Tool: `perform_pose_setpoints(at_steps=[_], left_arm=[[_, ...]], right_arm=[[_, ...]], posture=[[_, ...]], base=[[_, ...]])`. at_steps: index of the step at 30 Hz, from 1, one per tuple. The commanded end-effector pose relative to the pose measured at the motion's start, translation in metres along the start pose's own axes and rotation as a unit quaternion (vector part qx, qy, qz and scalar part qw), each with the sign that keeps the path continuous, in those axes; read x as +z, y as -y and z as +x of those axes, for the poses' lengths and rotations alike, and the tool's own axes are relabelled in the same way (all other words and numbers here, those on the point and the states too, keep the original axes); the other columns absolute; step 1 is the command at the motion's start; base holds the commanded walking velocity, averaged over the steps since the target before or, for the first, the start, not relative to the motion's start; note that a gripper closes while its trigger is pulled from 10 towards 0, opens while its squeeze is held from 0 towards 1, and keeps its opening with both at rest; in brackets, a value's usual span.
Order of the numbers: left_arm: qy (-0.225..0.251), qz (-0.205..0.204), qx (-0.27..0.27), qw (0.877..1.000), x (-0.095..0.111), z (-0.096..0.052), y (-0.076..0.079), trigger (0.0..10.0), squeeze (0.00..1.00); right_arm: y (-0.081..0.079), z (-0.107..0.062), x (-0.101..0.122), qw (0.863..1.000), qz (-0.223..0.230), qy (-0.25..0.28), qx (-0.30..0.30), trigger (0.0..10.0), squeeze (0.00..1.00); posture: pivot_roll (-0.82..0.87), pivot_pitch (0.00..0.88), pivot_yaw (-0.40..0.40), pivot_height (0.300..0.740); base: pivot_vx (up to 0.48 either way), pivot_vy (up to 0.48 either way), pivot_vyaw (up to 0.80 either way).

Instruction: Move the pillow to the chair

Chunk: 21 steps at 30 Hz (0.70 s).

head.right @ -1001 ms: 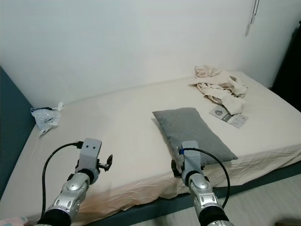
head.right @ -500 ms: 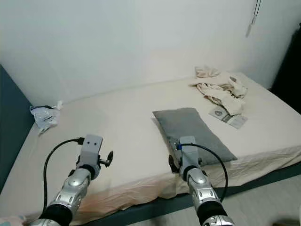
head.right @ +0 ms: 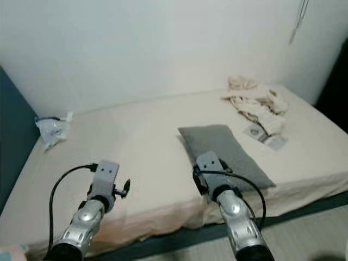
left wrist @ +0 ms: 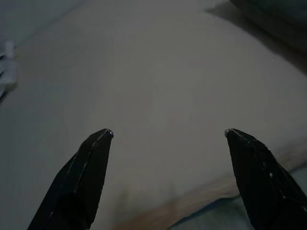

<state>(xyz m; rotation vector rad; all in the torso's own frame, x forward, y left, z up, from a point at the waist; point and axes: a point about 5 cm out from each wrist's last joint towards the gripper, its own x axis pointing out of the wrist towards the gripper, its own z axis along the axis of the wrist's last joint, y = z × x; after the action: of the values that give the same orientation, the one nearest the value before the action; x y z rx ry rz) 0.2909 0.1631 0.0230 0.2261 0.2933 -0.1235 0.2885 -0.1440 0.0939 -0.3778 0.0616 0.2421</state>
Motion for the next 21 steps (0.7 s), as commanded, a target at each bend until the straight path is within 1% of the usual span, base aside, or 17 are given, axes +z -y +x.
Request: perform_pose_setpoints(at_steps=[1, 2, 3, 4, 5, 6, 8, 9, 10, 11, 12, 13, 14, 16, 19, 20, 21], left_arm=[[-0.01, 0.016, -0.001, 1.0, -0.004, -0.003, -0.004, 10.0, 0.0], [-0.01, 0.015, 0.0, 1.0, -0.004, -0.003, -0.005, 10.0, 0.0], [-0.014, 0.008, -0.001, 1.0, -0.006, -0.007, -0.002, 10.0, 0.0], [-0.014, 0.008, -0.001, 1.0, -0.006, -0.007, -0.002, 10.0, 0.0], [-0.015, 0.007, -0.003, 1.0, -0.008, -0.009, -0.001, 10.0, 0.0], [-0.015, 0.006, -0.003, 1.0, -0.009, -0.011, 0.0, 10.0, 0.0], [-0.023, 0.007, 0.001, 1.0, -0.015, -0.015, 0.002, 10.0, 0.0], [-0.028, 0.009, -0.002, 1.0, -0.017, -0.017, 0.006, 10.0, 0.0], [-0.028, 0.009, -0.002, 1.0, -0.017, -0.017, 0.006, 10.0, 0.0], [-0.03, 0.011, -0.005, 0.999, -0.018, -0.017, 0.008, 10.0, 0.0], [-0.03, 0.029, -0.031, 0.999, -0.019, -0.02, 0.017, 10.0, 0.0], [-0.03, 0.029, -0.031, 0.999, -0.019, -0.02, 0.017, 10.0, 0.0], [-0.028, 0.035, -0.042, 0.998, -0.019, -0.022, 0.02, 10.0, 0.0], [-0.028, 0.036, -0.043, 0.998, -0.019, -0.023, 0.02, 10.0, 0.0], [-0.027, 0.037, -0.043, 0.998, -0.018, -0.023, 0.02, 10.0, 0.0], [-0.026, 0.04, -0.049, 0.998, -0.016, -0.025, 0.019, 10.0, 0.0], [-0.025, 0.041, -0.052, 0.998, -0.014, -0.025, 0.018, 10.0, 0.0]], right_arm=[[-0.003, -0.002, 0.007, 1.0, 0.009, 0.005, 0.0, 10.0, 0.0], [-0.004, -0.004, 0.009, 1.0, 0.019, 0.007, -0.004, 10.0, 0.0], [-0.007, -0.003, 0.001, 1.0, -0.021, -0.005, 0.008, 10.0, 0.0], [-0.007, -0.003, 0.001, 1.0, -0.021, -0.005, 0.008, 10.0, 0.0], [-0.008, -0.004, -0.005, 0.999, -0.043, -0.012, 0.015, 10.0, 0.0], [-0.009, -0.005, -0.01, 0.998, -0.049, -0.016, 0.022, 10.0, 0.0], [-0.015, -0.011, -0.022, 0.997, -0.054, -0.024, 0.051, 10.0, 0.0], [-0.021, -0.016, -0.025, 0.995, -0.061, -0.026, 0.079, 10.0, 0.0], [-0.021, -0.016, -0.025, 0.995, -0.061, -0.026, 0.079, 10.0, 0.0], [-0.026, -0.019, -0.028, 0.993, -0.067, -0.026, 0.098, 10.0, 0.0], [-0.034, -0.022, -0.025, 0.989, -0.096, -0.022, 0.112, 10.0, 0.0], [-0.034, -0.022, -0.025, 0.989, -0.096, -0.022, 0.112, 10.0, 0.0], [-0.037, -0.023, -0.023, 0.984, -0.135, -0.022, 0.112, 10.0, 0.0], [-0.041, -0.028, -0.023, 0.978, -0.174, -0.025, 0.113, 10.0, 0.0], [-0.041, -0.032, -0.023, 0.976, -0.186, -0.027, 0.109, 10.0, 0.0], [-0.045, -0.036, -0.022, 0.972, -0.198, -0.014, 0.128, 10.0, 0.0], [-0.048, -0.038, -0.022, 0.969, -0.206, -0.01, 0.138, 10.0, 0.0]], posture=[[-0.12, 0.089, 0.047, 0.74], [-0.12, 0.094, 0.05, 0.74], [-0.13, 0.087, 0.038, 0.74], [-0.13, 0.087, 0.038, 0.74], [-0.13, 0.087, 0.034, 0.74], [-0.14, 0.098, 0.031, 0.74], [-0.13, 0.112, 0.031, 0.74], [-0.11, 0.12, 0.032, 0.74], [-0.11, 0.12, 0.032, 0.74], [-0.11, 0.124, 0.033, 0.74], [-0.1, 0.133, 0.038, 0.74], [-0.1, 0.133, 0.038, 0.74], [-0.1, 0.138, 0.04, 0.74], [-0.1, 0.155, 0.051, 0.74], [-0.1, 0.157, 0.052, 0.74], [-0.1, 0.181, 0.064, 0.74], [-0.1, 0.183, 0.064, 0.74]], base=[[0.0, 0.0, 0.0], [0.0, 0.0, 0.0], [0.0, 0.0, 0.0], [0.0, 0.0, 0.0], [0.0, 0.0, 0.0], [0.0, 0.0, 0.0], [0.0, 0.0, 0.0], [0.0, 0.0, 0.0], [0.0, 0.0, 0.0], [0.0, 0.0, 0.0], [0.0, 0.0, 0.0], [0.0, 0.0, 0.0], [0.0, 0.0, 0.0], [0.0, 0.0, 0.0], [0.0, 0.0, 0.0], [0.0, 0.0, 0.0], [0.0, 0.0, 0.0]])
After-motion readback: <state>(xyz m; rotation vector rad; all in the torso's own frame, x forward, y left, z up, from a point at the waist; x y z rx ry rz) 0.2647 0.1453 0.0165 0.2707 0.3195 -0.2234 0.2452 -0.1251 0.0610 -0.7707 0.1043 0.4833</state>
